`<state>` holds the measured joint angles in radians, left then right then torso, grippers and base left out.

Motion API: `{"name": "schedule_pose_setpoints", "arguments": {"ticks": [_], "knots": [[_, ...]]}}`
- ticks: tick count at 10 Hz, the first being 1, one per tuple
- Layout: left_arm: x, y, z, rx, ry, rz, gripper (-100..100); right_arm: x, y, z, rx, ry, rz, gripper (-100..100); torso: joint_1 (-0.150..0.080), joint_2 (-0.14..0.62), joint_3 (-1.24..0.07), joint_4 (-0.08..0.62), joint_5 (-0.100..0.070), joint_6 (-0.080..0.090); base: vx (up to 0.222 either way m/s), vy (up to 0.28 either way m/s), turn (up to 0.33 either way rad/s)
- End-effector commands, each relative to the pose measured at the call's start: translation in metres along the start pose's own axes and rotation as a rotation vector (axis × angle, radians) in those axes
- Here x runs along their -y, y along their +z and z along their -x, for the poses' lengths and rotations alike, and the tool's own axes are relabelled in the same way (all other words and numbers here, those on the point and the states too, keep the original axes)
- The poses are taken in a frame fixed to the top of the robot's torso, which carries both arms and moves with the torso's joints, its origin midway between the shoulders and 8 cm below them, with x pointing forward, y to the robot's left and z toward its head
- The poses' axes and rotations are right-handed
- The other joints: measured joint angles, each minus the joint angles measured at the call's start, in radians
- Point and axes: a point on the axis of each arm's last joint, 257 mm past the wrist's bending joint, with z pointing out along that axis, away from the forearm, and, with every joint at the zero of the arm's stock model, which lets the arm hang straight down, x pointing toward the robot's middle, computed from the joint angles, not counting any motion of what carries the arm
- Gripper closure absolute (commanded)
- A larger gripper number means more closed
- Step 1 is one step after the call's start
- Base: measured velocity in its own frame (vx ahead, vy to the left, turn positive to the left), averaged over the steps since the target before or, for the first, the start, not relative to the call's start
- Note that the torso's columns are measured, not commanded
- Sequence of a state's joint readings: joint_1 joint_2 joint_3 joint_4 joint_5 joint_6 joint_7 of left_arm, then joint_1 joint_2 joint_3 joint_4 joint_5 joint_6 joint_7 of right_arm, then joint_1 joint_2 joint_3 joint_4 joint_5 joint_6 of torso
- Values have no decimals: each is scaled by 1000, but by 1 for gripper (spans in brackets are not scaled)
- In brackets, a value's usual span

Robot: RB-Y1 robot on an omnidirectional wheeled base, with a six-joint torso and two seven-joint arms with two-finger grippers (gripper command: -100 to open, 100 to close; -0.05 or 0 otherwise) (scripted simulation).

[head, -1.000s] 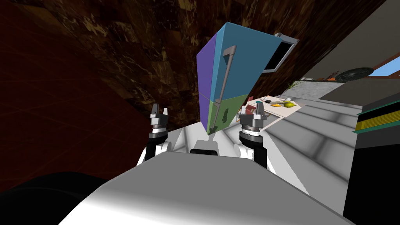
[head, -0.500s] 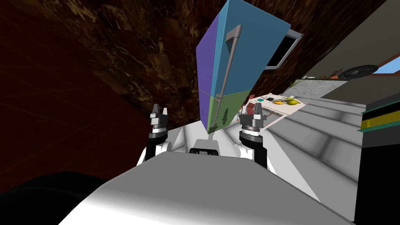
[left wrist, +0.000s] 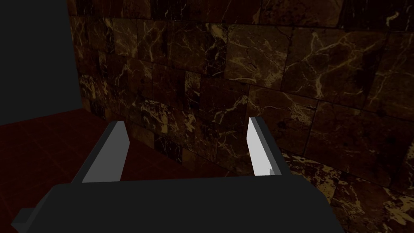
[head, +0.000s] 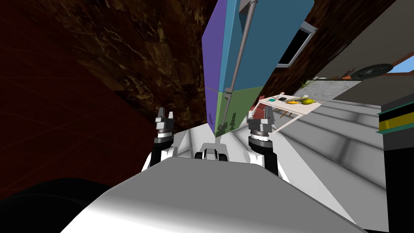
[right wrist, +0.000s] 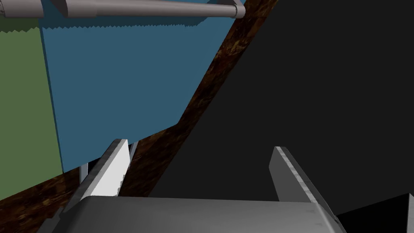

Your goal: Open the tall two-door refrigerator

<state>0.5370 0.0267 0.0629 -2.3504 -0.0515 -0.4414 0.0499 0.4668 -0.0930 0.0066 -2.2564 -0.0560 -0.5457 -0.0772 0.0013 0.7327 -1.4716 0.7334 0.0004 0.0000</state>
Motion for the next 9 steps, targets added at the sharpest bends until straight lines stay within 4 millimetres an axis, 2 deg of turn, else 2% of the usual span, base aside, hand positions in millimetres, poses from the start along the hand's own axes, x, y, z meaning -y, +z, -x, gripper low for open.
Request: {"name": "schedule_pose_setpoints", "arguments": {"ticks": [1, 9], "knots": [[0, 0, 0, 0, 0, 0, 0, 10, -3, -1, -58, -80, -34, -100, 0, 2, -5, 3, 0, 0, 66, 59, -37], [0, 0, 0, 0, 0, 0, 0, 50, -19, 13, -295, -461, -151, -100, -1, 4, -5, 4, 0, 0, 74, 90, -65]]}}
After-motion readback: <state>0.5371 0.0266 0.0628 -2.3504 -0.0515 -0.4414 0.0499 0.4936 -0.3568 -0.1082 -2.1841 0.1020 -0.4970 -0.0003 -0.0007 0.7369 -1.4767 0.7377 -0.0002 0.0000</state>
